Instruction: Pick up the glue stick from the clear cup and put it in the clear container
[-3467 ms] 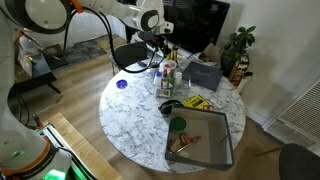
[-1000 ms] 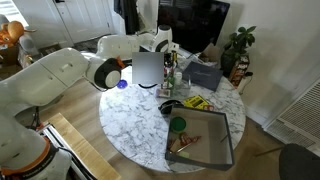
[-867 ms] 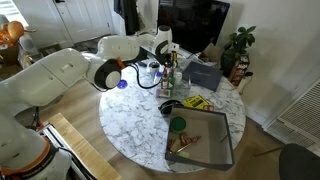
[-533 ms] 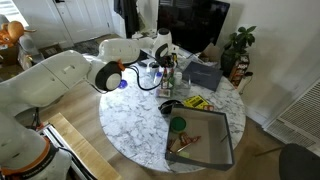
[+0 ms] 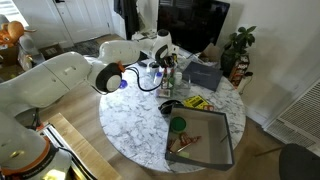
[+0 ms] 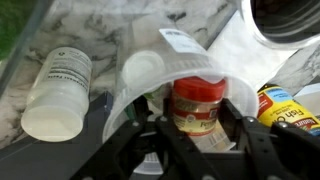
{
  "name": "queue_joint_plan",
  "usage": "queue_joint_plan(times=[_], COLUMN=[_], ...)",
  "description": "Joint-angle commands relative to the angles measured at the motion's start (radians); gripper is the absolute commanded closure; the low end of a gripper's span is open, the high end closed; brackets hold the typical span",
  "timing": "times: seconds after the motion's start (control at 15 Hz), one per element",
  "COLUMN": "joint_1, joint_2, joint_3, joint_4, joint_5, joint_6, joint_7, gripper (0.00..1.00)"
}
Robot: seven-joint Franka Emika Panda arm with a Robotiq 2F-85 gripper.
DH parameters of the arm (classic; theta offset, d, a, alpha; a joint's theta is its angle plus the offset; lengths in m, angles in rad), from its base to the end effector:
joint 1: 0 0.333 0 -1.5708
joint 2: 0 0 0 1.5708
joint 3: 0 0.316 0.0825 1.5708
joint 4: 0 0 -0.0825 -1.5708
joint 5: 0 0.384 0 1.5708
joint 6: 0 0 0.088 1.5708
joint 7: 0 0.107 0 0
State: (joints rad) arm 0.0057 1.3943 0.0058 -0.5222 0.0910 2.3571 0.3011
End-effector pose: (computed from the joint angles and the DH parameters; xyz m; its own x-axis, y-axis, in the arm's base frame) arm 0.8400 0.0076 0.1956 0.8561 -0.3532 0.3773 -0.2911 -0.9328 -0.2126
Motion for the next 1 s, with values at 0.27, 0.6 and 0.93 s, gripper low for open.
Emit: queue_joint_plan(times=[0.27, 0.6, 0.93], joint_1=[0.013, 0.018, 0.035], joint_2=[-0.067, -0.168, -0.248], joint_3=[-0.051, -0.068, -0.142], joint_4=[0.022, 0.005, 0.002], joint_5=[-0.028, -0.04, -0.13], joint_6=[-0.118, -0.35, -0.624], joint_7=[0.055, 0.051, 0.022], gripper=[0.76, 0.76, 0.76])
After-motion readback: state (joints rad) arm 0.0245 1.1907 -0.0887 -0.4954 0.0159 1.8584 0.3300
